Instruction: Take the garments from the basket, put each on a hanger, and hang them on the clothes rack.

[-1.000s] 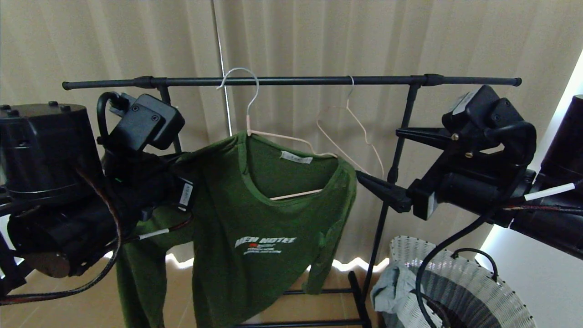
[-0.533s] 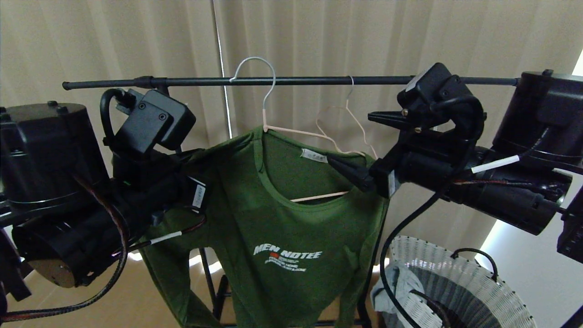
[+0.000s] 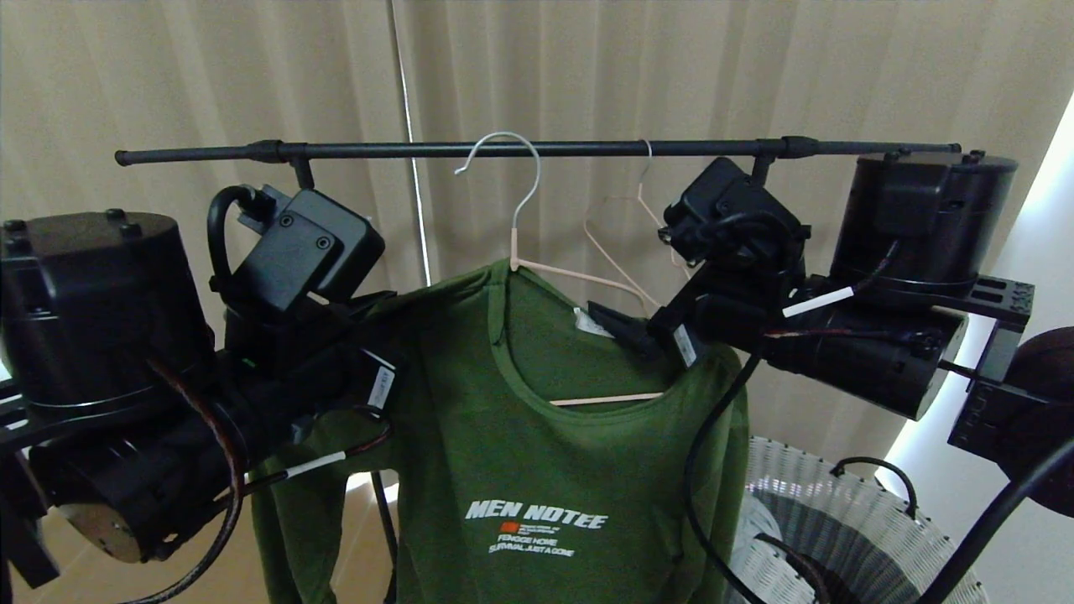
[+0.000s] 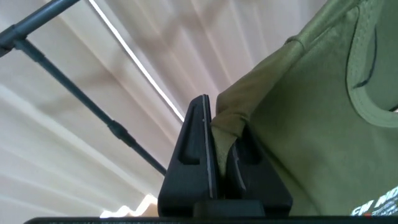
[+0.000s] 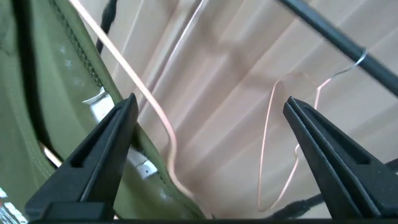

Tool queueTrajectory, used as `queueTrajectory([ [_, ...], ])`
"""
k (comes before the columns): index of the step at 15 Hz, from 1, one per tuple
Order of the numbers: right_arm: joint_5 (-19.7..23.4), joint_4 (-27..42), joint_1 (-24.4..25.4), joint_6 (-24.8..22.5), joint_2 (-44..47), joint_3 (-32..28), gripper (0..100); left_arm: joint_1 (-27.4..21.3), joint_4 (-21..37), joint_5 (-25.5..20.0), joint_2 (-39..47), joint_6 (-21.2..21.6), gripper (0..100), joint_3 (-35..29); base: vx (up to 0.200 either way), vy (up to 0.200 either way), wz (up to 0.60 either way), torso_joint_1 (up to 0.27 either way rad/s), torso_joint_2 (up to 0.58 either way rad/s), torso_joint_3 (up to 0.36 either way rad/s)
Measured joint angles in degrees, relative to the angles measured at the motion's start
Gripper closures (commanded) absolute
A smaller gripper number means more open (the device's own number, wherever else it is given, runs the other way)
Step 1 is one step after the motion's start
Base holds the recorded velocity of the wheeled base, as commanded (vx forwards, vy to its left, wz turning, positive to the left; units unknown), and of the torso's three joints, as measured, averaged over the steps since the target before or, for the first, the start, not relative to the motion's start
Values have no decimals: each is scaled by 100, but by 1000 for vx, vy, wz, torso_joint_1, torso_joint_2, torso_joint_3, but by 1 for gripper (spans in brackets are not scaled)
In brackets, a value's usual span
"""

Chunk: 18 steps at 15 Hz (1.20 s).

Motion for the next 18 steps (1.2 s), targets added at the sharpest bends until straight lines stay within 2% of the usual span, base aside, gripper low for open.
queueTrajectory([
  [2, -18, 30, 6, -2, 50, -88, 0, -63, 1, 0, 0, 4, 100, 4, 0, 0, 0, 0, 0, 0],
  [3, -21, 33, 32, 0, 63, -105, 100, -74, 4, 2, 2, 4, 100, 4, 0, 0, 0, 0, 0, 0],
  [11, -128, 38, 155, 4, 98, -89, 100, -106, -18, 0, -11, 4, 100, 20, 0, 0, 0, 0, 0, 0],
  [16, -134, -35, 155, 11, 34, -66, 100, -108, -473, -17, -24, -7, 100, 312, 0, 0, 0, 0, 0, 0],
  [17, -134, -41, 152, 17, 17, -57, 100, -108, -478, -39, -35, -13, 0, 339, 0, 0, 0, 0, 0, 0],
  [18, -152, -60, 138, 26, -7, -46, 100, -98, -473, -90, -52, -24, 0, 354, 0, 0, 0, 0, 0, 0],
])
